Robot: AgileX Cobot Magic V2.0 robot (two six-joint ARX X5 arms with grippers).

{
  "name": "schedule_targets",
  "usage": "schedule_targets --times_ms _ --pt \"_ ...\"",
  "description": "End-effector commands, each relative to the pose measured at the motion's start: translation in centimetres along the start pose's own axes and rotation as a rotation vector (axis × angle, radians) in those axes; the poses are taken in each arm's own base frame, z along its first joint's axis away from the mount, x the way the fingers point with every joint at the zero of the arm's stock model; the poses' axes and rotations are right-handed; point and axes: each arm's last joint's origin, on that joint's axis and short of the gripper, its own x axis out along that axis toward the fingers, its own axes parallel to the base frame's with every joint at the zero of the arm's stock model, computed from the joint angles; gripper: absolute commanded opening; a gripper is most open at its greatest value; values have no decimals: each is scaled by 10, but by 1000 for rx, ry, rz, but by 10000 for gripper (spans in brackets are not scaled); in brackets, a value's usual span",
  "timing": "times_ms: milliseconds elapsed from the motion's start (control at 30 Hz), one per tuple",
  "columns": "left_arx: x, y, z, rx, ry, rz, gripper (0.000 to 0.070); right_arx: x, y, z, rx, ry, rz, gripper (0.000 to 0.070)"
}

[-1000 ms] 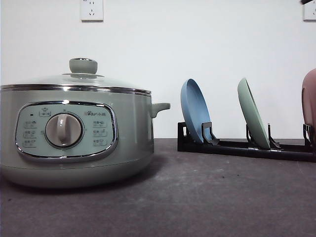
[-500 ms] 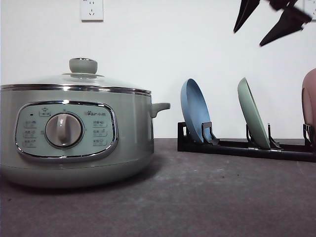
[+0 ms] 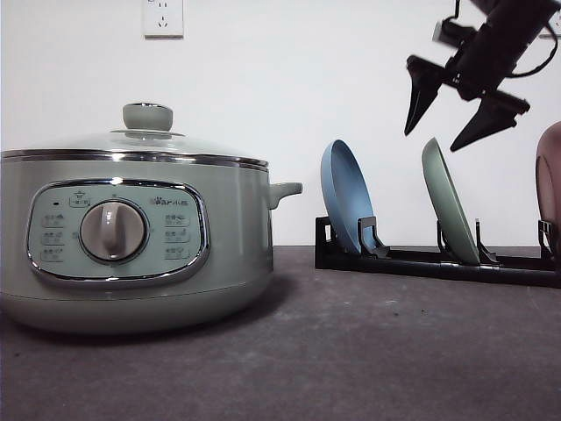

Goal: Transfer potato from steamer to green plate

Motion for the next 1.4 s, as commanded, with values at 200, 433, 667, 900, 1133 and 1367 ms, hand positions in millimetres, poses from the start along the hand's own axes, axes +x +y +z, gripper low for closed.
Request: schedule_targets --times_ms 200,433,667,900,1133,1367 --pt "-3 -2 6 23 -22 -6 596 16 -2 0 9 14 -2 182" --pt "-3 -2 6 23 -22 -5 596 16 -2 0 8 12 5 21" --pt "-3 -2 6 23 -22 -6 596 11 1 3 10 5 38 6" --pt "-3 -2 6 23 -22 -5 596 -22 22 17 -20 -71 119 6" --pt "-3 -2 6 24 -23 -5 596 -76 62 29 -106 -183 185 6" --pt "-3 -2 6 24 -23 -6 596 -128 99 11 -240 -155 196 5"
